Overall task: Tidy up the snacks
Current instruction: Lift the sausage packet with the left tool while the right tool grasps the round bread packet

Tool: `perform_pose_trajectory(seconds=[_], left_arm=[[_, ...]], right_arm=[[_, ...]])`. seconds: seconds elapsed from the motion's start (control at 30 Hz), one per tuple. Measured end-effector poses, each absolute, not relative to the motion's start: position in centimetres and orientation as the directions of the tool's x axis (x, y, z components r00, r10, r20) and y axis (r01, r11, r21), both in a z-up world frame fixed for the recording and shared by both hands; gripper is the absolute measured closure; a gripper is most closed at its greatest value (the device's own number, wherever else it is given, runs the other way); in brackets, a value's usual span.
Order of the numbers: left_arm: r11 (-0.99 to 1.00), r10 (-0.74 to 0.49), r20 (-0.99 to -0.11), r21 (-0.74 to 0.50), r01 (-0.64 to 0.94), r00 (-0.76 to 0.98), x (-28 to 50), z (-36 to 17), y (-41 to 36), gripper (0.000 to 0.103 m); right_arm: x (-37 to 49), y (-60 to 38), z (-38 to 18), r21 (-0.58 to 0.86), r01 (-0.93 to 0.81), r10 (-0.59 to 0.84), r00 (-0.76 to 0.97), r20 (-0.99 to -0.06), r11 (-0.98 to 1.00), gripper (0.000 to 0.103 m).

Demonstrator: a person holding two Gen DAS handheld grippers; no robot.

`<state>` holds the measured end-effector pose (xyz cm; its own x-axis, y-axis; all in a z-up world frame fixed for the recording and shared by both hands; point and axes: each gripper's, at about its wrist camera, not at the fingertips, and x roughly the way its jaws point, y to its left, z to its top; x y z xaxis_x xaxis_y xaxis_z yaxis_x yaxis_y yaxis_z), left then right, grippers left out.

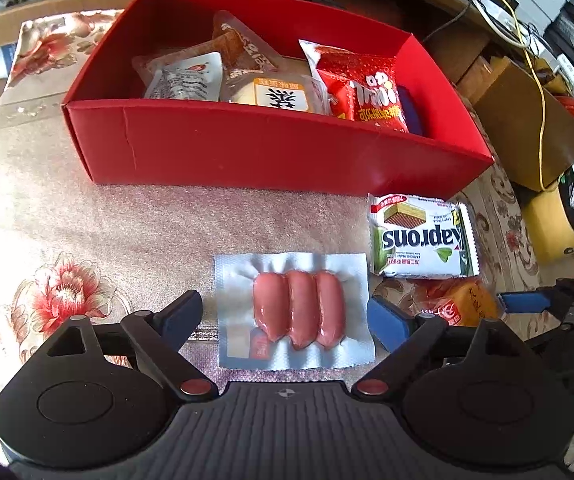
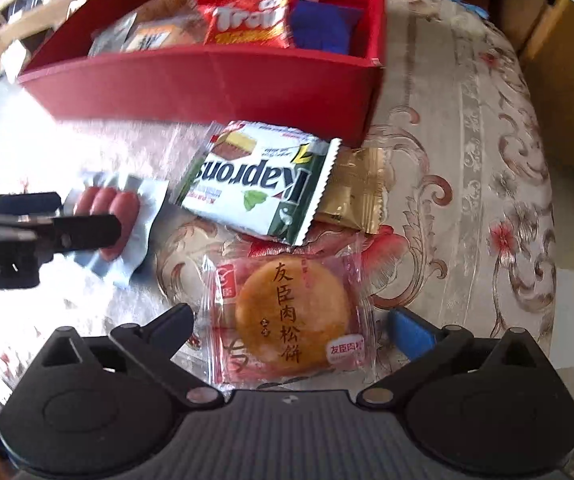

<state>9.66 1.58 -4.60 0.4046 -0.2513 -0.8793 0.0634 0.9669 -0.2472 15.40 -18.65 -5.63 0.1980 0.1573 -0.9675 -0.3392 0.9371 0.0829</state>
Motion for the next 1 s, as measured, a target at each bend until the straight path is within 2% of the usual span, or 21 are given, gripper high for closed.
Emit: perform_pose_trajectory(seconds=[0.1, 0.13, 0.27, 0.37, 0.47, 0.6, 0.67, 0.7, 0.9, 0.93, 0.97, 1.0], left_arm=[[0.971, -0.234, -0.881, -0.237, 0.044, 0.412, 9.6, -4.4, 2.0, 0.01], [0.974, -0.219, -0.881, -0.226, 0.033, 0.42, 9.6, -4.4, 2.1, 0.011], [0.977, -0.198, -0.883, -0.211, 0.019, 0.426, 9.8, -4.5, 2.1, 0.013], [0.981, -0.185, -0.883, -0.195, 0.022, 0.431, 10.1, -4.5, 1.3, 0.011], [0.983, -0.183, -0.886, -0.176, 0.056, 0.426, 10.2, -4.9, 0.2, 0.0], [0.994, -0.105, -0.893, -0.075, 0.086, 0.437, 9.9, -5.5, -1.6, 0.001], [0.995, -0.081, -0.892, -0.046, 0.089, 0.445, 9.7, -5.4, -1.8, 0.005], [0.995, -0.063, -0.889, -0.022, 0.095, 0.454, 9.5, -5.3, -1.8, 0.011], [0.994, -0.108, -0.879, -0.088, 0.064, 0.464, 8.7, -4.5, -0.3, 0.016], [0.994, -0.104, -0.877, -0.087, 0.059, 0.469, 8.6, -4.2, -0.1, 0.03], [0.992, -0.123, -0.875, -0.109, 0.056, 0.468, 8.5, -4.0, 0.2, 0.033], [0.991, -0.135, -0.874, -0.129, 0.045, 0.467, 8.4, -3.8, 0.7, 0.044]], right_arm=[[14.6, -18.1, -5.3, 0.04, -0.37, 0.14, 0.248, -0.958, 0.928, 0.012], [14.1, -17.9, -5.0, 0.038, -0.384, 0.15, 0.268, -0.952, 0.923, 0.023], [12.6, -18.0, -3.7, 0.033, -0.401, 0.172, 0.316, -0.933, 0.915, 0.041], [12.1, -18.7, -3.1, 0.075, -0.395, 0.212, 0.314, -0.925, 0.915, 0.043], [11.5, -18.9, -3.0, 0.078, -0.391, 0.214, 0.317, -0.924, 0.917, 0.044], [11.7, -19.0, -3.3, 0.094, -0.394, 0.227, 0.306, -0.924, 0.914, 0.044], [11.8, -19.1, -3.0, 0.113, -0.389, 0.247, 0.316, -0.916, 0.914, 0.044], [11.9, -19.3, -2.7, 0.121, -0.384, 0.256, 0.324, -0.911, 0.916, 0.044], [11.9, -20.0, -1.5, 0.156, -0.366, 0.292, 0.353, -0.889, 0.917, 0.044], [11.9, -20.1, -1.4, 0.16, -0.364, 0.295, 0.354, -0.888, 0.918, 0.044], [11.9, -20.2, -1.3, 0.164, -0.362, 0.299, 0.355, -0.886, 0.918, 0.044], [11.9, -20.2, -1.2, 0.168, -0.36, 0.302, 0.357, -0.884, 0.918, 0.044]])
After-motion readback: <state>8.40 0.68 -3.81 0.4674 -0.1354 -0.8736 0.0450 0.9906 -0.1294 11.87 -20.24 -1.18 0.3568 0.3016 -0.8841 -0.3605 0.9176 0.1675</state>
